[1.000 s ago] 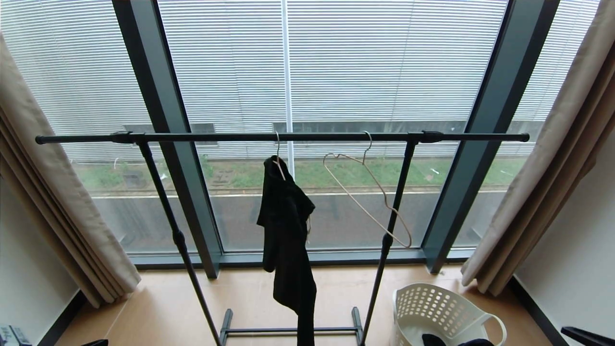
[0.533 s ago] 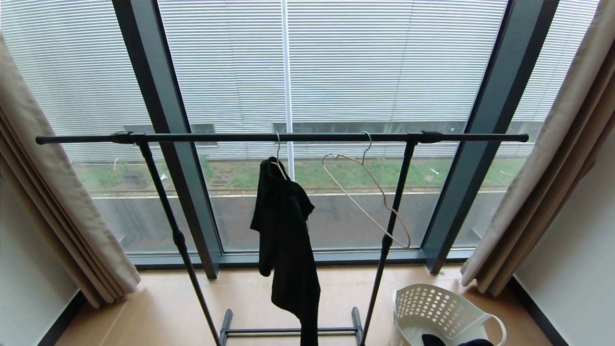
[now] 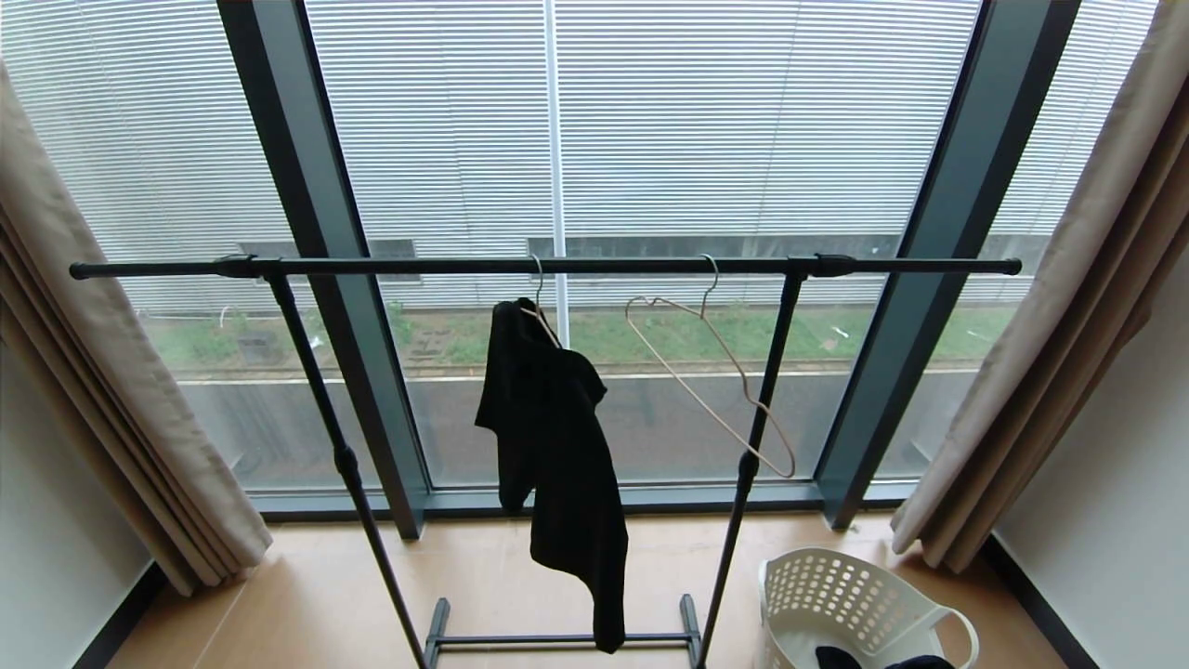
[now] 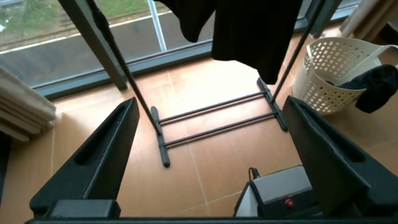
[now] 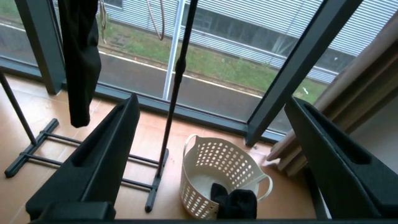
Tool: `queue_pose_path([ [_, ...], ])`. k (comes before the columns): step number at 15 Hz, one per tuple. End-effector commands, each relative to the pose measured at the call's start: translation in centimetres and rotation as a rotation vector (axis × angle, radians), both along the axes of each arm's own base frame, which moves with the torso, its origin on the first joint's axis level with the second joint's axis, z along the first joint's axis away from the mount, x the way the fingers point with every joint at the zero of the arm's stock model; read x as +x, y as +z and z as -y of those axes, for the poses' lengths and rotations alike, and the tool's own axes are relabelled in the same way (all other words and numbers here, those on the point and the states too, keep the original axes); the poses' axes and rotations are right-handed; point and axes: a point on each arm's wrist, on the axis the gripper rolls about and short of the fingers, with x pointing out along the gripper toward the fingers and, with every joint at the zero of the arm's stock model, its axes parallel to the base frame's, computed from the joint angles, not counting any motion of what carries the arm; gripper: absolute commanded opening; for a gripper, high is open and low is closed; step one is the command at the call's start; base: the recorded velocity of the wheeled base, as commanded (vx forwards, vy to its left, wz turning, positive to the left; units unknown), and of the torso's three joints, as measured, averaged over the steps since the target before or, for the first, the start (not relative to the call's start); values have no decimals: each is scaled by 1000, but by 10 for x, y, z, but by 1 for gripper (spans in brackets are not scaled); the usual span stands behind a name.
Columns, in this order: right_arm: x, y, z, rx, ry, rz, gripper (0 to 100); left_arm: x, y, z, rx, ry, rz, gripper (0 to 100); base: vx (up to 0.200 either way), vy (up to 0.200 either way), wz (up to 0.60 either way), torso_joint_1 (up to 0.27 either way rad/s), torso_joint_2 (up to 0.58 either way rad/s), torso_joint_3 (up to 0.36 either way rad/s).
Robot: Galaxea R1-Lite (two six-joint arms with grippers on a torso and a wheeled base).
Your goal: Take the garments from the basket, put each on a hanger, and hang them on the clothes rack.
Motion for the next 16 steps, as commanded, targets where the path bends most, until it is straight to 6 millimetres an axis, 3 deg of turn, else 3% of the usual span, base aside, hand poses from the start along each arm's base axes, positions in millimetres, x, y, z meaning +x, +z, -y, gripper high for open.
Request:
queue_pose_path([
  [1,-1,0,0,0,-1,9,100,-13,1,-2,19,146,158,100,0,0,0,0,0,0],
  [3,-1,0,0,0,-1,11,100,-25,-1,-3,-1,139,304,100,0,0,0,0,0,0],
  [8,-1,0,2,10,-92,20,100,-32,-2,-2,18,201,390,100,0,0,0,0,0,0],
  [16,-1,-4,2,181,-74,21,100,-33,-6,-2,-96,197,358,100,0,0,0,0,0,0],
])
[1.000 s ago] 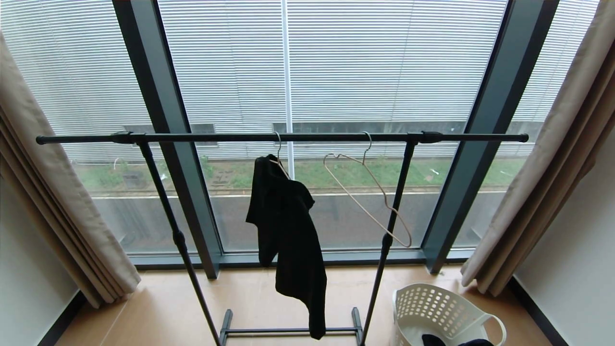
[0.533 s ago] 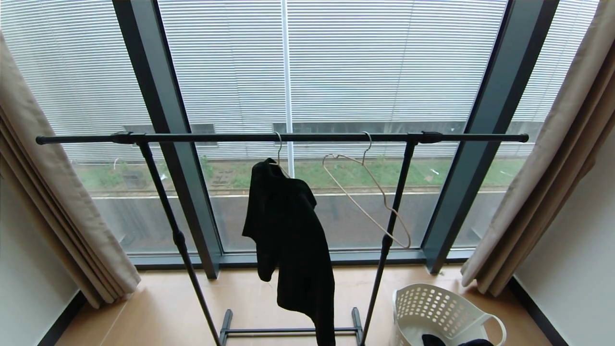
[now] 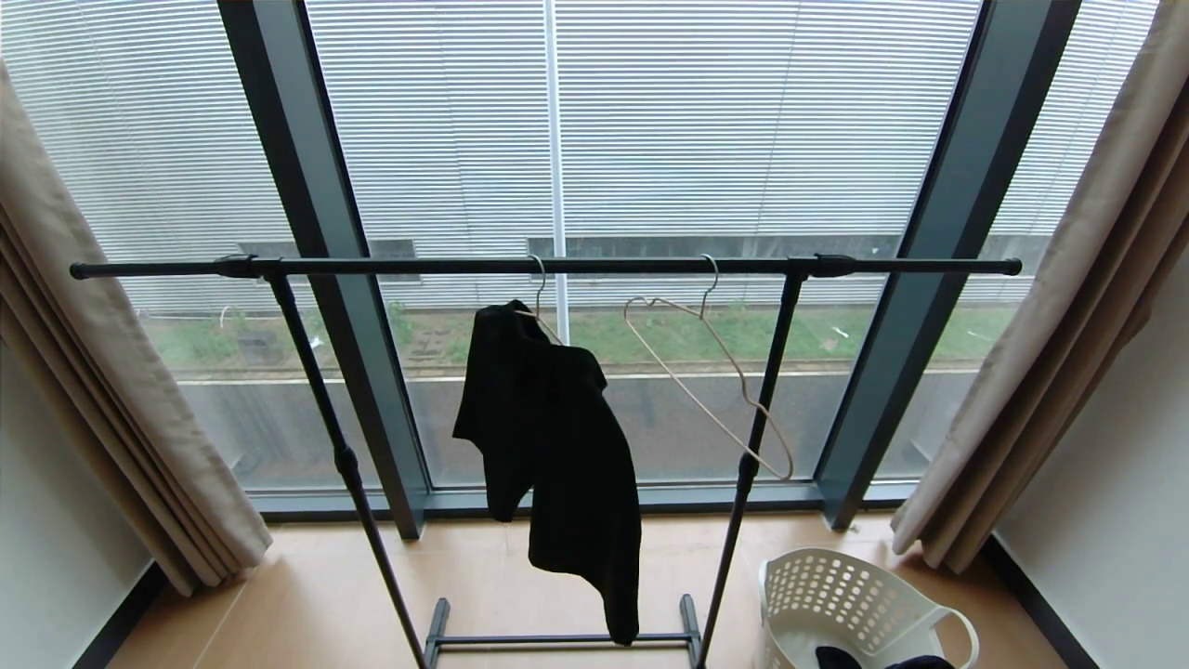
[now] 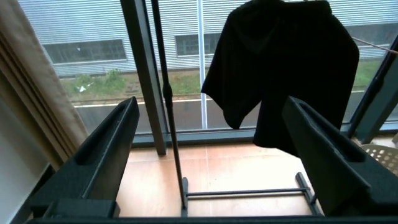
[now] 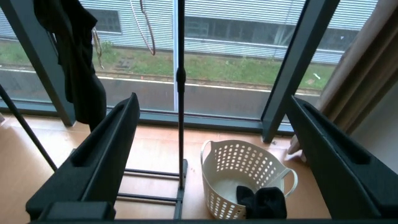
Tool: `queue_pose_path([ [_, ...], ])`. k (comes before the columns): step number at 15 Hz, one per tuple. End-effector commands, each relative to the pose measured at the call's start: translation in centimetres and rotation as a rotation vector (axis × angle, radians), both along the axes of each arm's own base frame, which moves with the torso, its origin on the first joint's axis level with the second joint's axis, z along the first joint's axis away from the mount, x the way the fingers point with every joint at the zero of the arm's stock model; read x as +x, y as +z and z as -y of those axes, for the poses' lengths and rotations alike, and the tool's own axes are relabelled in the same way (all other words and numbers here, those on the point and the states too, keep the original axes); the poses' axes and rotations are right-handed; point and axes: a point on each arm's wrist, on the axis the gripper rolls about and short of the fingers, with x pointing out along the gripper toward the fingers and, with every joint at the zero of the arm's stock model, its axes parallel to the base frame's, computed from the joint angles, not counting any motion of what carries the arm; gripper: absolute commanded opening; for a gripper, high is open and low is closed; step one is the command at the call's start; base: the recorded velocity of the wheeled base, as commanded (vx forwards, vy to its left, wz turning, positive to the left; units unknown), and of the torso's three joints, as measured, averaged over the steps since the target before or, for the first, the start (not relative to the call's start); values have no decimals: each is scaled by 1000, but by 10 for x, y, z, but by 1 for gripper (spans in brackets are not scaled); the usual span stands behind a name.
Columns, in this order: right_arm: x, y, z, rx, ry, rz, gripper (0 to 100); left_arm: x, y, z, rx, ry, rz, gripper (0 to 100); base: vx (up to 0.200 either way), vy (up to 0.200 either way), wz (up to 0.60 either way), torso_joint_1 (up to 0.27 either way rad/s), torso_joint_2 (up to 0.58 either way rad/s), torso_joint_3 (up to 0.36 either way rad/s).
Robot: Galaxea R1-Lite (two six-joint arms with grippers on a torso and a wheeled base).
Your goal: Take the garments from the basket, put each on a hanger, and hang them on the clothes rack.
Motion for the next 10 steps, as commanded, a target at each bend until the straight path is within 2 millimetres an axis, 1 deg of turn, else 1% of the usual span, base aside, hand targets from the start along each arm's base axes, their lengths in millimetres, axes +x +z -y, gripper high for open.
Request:
queue_pose_path([
  [1,0,0,0,-2,1,-3,100,0,0,1,-7,-41,-2,100,0,0,0,0,0,0],
  [2,0,0,0,-1,1,-3,100,0,0,1,-8,-65,-2,100,0,0,0,0,0,0],
  [10,0,0,0,-5,7,-3,100,0,0,2,-14,-87,-4,100,0,0,0,0,0,0],
])
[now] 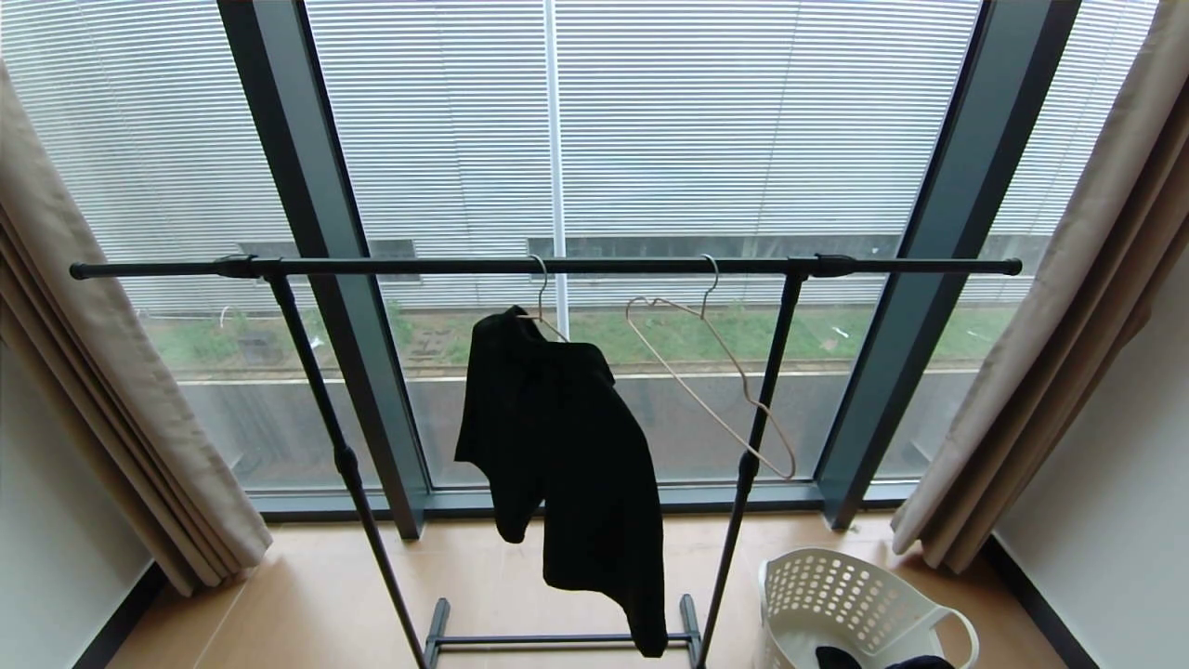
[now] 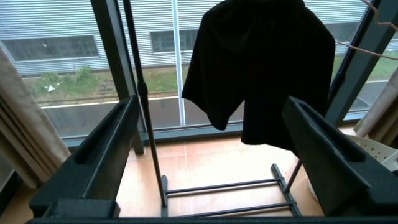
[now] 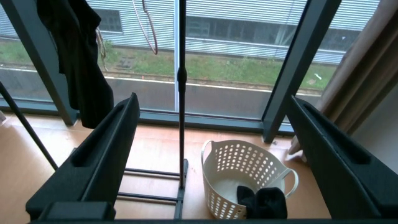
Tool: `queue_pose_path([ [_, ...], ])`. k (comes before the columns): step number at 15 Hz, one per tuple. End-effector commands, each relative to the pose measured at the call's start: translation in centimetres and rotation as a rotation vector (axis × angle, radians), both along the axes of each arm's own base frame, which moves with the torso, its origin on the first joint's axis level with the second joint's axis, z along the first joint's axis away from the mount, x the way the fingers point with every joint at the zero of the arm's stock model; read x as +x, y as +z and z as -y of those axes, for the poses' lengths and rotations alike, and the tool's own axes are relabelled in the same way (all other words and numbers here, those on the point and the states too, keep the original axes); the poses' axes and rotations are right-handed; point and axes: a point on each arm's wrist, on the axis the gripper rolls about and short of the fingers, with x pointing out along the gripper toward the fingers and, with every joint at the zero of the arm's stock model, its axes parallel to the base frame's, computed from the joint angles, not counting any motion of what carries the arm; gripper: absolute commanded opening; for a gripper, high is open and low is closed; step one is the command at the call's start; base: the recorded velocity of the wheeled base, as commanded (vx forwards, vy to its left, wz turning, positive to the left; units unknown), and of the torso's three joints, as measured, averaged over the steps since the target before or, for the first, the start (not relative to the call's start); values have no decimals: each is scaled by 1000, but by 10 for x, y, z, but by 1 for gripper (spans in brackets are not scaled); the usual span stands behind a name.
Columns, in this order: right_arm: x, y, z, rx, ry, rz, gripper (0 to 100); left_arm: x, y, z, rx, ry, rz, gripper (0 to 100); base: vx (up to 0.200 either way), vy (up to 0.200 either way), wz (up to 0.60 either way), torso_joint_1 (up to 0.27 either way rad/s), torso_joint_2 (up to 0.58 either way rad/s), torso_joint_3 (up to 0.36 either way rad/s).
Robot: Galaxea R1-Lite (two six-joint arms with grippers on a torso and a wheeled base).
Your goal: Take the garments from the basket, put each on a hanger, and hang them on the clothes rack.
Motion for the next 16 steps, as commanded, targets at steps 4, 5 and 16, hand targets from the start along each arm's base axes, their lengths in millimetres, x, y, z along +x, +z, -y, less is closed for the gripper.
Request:
queue_pose_path([
  [4,0,0,-1,-1,36,-2,100,0,0,0,2,-9,-2,100,0,0,0,-58,127,68],
  [5,0,0,-1,-1,35,-2,100,0,0,0,2,-9,-2,100,0,0,0,-129,315,173],
  [16,0,0,-1,-1,35,-2,100,0,0,0,0,-9,-1,100,0,0,0,-155,343,191],
])
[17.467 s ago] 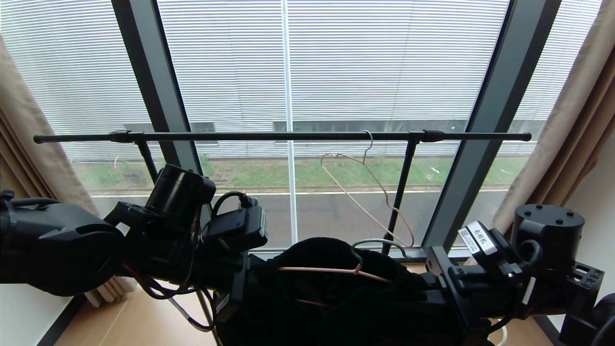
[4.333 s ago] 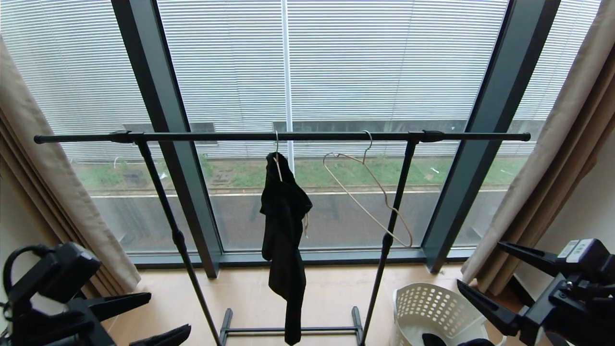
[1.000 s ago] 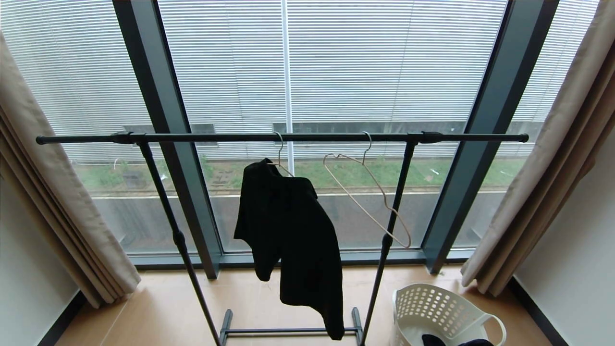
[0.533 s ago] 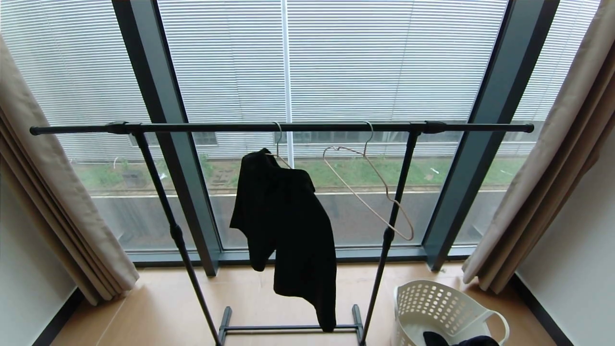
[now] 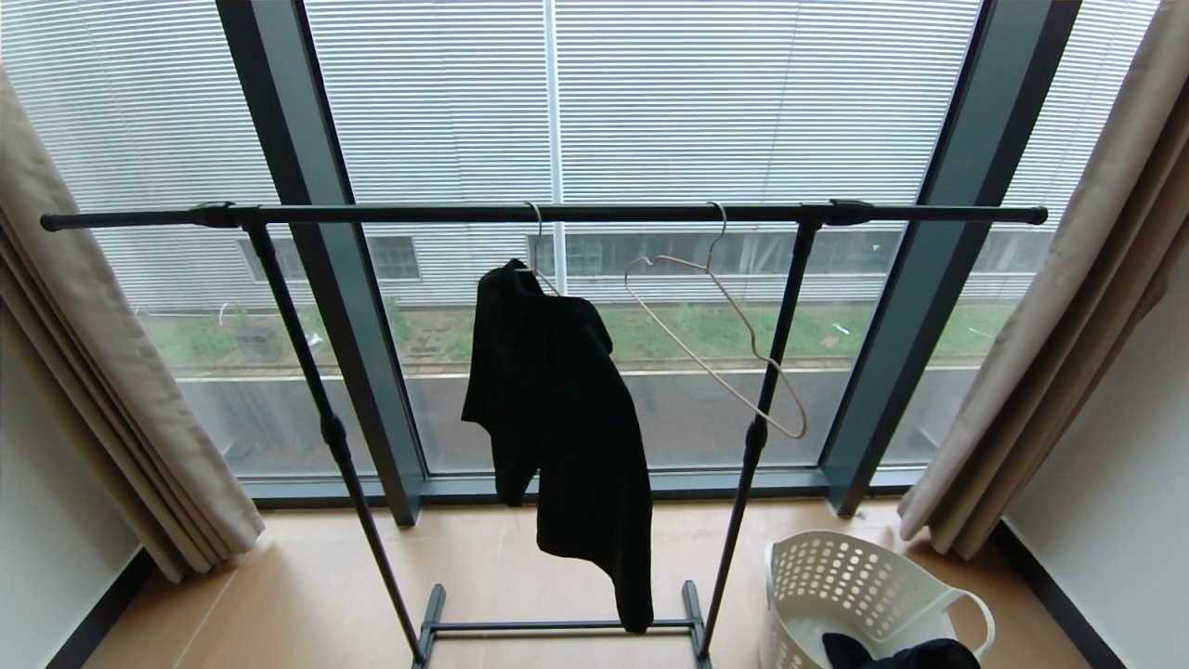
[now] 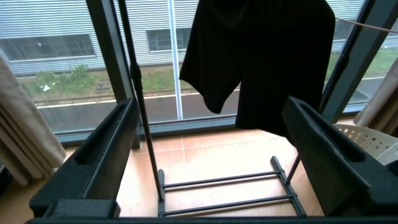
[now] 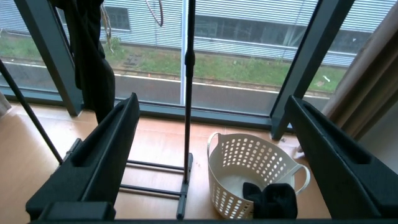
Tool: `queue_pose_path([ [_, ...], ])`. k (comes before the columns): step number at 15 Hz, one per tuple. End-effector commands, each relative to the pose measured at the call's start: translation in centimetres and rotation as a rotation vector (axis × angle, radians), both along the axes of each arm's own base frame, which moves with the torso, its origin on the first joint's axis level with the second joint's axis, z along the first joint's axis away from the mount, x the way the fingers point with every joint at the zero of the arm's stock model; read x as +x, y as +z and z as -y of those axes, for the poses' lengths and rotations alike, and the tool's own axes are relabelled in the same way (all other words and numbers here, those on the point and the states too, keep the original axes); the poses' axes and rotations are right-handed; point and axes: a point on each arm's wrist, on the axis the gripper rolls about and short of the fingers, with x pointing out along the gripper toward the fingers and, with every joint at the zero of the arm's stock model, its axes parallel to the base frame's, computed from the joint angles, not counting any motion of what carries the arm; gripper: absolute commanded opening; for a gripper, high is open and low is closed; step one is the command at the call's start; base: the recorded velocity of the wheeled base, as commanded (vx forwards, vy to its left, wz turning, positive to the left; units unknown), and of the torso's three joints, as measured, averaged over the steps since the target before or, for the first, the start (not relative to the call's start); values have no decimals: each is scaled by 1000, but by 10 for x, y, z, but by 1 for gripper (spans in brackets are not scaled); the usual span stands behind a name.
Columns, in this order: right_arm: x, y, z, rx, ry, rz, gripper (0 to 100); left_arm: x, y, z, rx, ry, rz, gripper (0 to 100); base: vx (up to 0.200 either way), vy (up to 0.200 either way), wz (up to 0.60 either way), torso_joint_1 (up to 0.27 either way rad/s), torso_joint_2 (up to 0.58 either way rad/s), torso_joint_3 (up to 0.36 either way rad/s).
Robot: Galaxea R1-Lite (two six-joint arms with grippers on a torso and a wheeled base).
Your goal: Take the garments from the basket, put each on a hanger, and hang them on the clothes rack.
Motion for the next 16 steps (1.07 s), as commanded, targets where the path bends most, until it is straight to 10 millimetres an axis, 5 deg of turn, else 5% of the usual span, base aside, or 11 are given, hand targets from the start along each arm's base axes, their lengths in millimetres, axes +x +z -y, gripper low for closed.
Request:
queue_pose_path([
  [1,0,0,0,0,0,-2,100,0,0,0,0,0,-1,100,0,0,0,-168,383,207],
  [16,0,0,0,0,0,-2,100,0,0,0,-2,0,-2,100,0,0,0,-195,501,299],
])
